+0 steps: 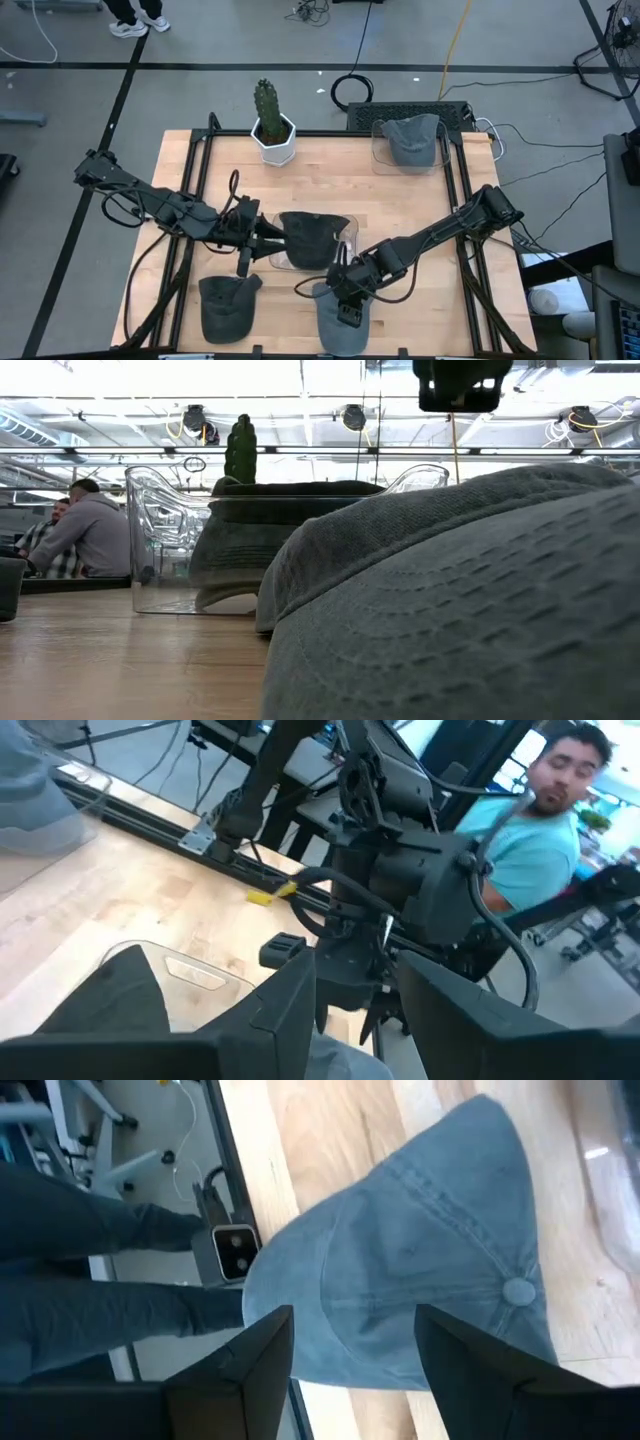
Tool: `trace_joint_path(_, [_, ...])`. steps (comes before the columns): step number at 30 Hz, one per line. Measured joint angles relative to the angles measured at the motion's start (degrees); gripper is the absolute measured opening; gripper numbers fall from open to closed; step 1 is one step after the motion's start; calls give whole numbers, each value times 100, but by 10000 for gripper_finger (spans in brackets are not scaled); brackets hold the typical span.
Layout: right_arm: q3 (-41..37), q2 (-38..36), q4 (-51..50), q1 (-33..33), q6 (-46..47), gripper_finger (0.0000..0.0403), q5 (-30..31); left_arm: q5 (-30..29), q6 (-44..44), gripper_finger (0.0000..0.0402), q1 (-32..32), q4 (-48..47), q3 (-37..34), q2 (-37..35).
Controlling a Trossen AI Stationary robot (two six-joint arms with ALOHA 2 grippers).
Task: Pick & Place hat
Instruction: Put the gray cap into the top transparent bin
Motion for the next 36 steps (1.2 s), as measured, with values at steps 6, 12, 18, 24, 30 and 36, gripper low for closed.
trace_joint_path(6, [-140,-2,7,5,-292,201,-3,109,46,152,0,-34,0,0])
trace_joint_path(12, [-340,-2,103,7,-412,201,-8,135,324,152,-8,-136,0,-45])
trace_joint_path(18, [-411,-2,678,108,-506,200,29,89,328,152,52,-123,1,-82])
trace_joint_path(24, [-411,-2,992,337,-642,186,166,151,210,152,50,-131,2,-122])
trace_joint_path(30, [-406,27,1318,577,-403,176,315,151,166,152,42,-148,2,-131])
trace_joint_path(36, [-407,382,1097,572,-670,181,494,153,209,152,46,-285,2,-131])
